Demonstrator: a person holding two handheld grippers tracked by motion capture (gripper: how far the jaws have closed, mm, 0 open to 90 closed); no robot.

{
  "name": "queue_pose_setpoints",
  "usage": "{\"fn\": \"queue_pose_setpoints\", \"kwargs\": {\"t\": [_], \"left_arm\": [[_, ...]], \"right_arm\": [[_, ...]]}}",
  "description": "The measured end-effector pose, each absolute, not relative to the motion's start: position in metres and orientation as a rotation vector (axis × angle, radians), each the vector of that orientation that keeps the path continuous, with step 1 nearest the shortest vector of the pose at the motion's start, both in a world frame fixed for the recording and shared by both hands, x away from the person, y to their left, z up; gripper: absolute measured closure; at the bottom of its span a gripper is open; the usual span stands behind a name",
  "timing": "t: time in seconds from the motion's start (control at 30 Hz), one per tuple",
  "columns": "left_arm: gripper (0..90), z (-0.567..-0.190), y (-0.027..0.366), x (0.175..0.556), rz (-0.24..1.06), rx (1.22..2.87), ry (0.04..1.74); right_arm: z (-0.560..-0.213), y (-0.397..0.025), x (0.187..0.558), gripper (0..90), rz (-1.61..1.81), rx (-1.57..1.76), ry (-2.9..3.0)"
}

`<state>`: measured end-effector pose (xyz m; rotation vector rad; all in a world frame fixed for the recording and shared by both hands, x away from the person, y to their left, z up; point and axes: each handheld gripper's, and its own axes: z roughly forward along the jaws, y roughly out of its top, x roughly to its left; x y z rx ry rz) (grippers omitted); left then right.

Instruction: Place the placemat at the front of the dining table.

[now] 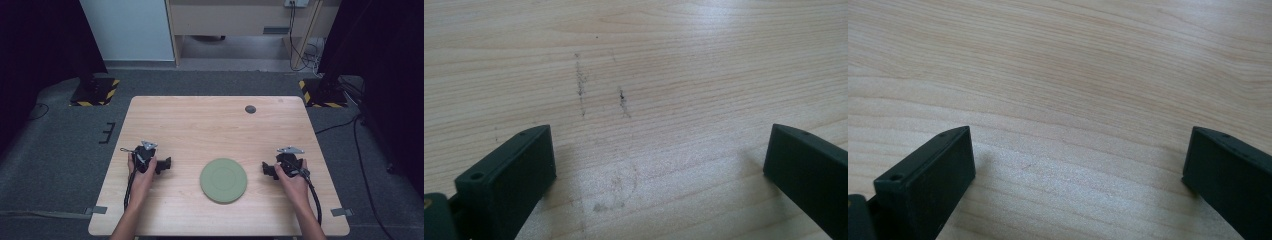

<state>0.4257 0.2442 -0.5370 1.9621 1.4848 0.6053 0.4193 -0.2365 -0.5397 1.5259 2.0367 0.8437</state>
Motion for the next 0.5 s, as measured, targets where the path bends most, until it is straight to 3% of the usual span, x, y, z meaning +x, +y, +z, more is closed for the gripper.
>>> {"fn": "queue_pose_setpoints", "kwargs": {"t": [0.3,0.5], "left_arm": [[3.2,-0.53,0.225,0.401,0.682,1.986,1.36],[3.2,-0.526,0.214,0.385,0.595,1.966,1.279]], "right_arm": [[-0.532,-0.234,0.395,4.3,0.884,1.408,2.077],[-0.523,-0.227,0.383,4.7,0.968,1.34,2.141]]}}
